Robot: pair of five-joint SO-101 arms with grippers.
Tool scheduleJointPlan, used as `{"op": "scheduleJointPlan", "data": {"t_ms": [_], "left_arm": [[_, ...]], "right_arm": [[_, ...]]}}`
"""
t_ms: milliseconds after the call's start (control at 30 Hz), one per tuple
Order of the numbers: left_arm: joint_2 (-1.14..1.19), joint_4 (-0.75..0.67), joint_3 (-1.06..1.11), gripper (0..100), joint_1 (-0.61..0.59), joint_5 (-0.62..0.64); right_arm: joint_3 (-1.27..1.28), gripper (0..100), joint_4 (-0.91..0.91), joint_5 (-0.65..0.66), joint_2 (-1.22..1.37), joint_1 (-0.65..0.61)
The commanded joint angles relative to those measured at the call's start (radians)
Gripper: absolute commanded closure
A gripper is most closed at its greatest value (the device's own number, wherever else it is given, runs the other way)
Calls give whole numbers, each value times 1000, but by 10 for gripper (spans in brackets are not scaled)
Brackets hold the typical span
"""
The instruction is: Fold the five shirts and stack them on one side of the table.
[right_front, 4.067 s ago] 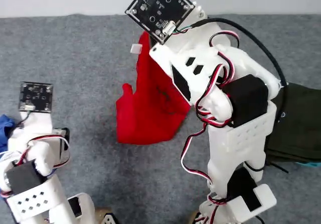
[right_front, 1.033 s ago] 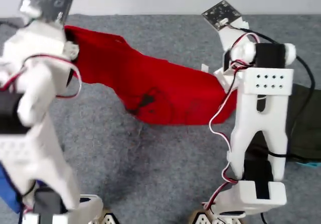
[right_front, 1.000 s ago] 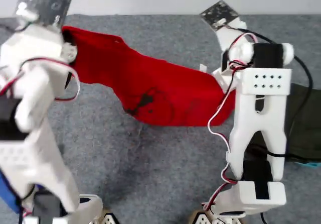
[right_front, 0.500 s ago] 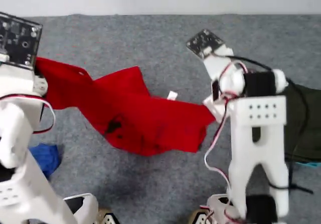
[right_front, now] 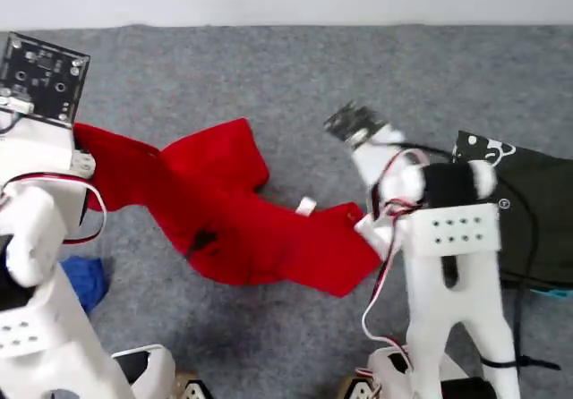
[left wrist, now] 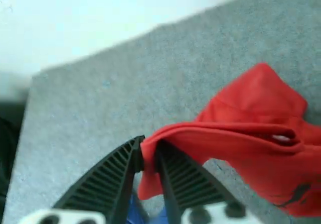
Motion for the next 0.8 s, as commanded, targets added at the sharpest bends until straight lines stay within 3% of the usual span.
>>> {"op": "scheduleJointPlan", "data": {"t_ms": [0,133,333,533,767], "left_arm": [[-17,-58,96,987,-11,-15],[-11,-135,262,987,-11,-17],[-18,-282,530,987,-12,-84],[-18,-373,653,987,-68,-91],[-18,-427,699,987,-84,-91]], "right_arm": [[83,764,-50,2,-28,-70],[173,763,-191,-17,-28,-88],[278,761,-444,-146,-27,-88],[275,671,-328,-221,67,-94],[275,666,-298,-224,139,-260]]}}
